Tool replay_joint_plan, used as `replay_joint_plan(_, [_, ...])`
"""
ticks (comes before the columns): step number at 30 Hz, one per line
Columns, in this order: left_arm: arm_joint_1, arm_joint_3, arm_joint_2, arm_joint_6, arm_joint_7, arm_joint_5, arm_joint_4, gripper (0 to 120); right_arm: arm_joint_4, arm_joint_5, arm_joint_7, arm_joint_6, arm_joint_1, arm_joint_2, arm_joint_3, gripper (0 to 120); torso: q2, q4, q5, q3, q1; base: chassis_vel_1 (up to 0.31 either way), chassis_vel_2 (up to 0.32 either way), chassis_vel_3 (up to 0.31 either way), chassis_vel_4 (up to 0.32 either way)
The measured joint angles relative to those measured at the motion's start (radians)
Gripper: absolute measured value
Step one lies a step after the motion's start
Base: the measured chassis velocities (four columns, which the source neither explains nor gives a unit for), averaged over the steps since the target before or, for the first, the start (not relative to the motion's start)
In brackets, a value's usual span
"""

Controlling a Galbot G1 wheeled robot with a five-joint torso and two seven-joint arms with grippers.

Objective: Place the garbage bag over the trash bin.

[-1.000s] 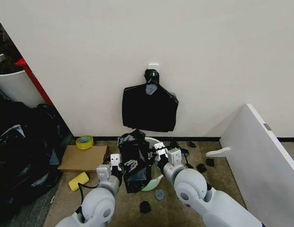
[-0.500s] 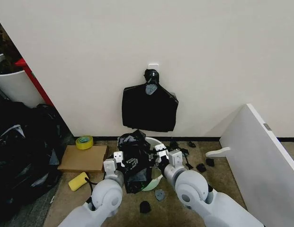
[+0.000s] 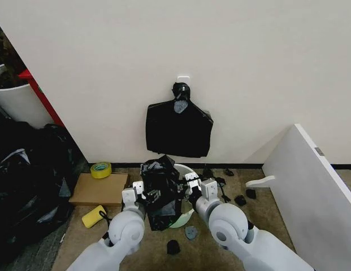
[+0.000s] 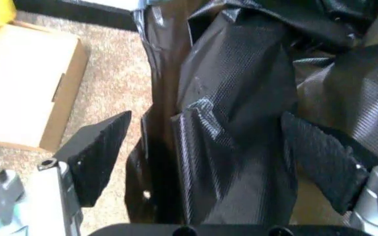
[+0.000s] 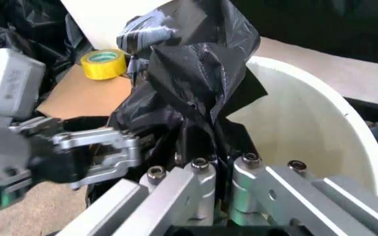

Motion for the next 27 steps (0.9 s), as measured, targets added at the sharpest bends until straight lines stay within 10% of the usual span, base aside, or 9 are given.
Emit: replay_joint_plan(27, [-0.071,0.009,-0.048,0.084,-0.141,-0.166,0.084,5,-0.007,0.001,0.001,0.012,-0.009,-0.004,0.008,0,0.000,0.0003,0.0002,0.000,0.000,0.000,0.000,0.000,0.000])
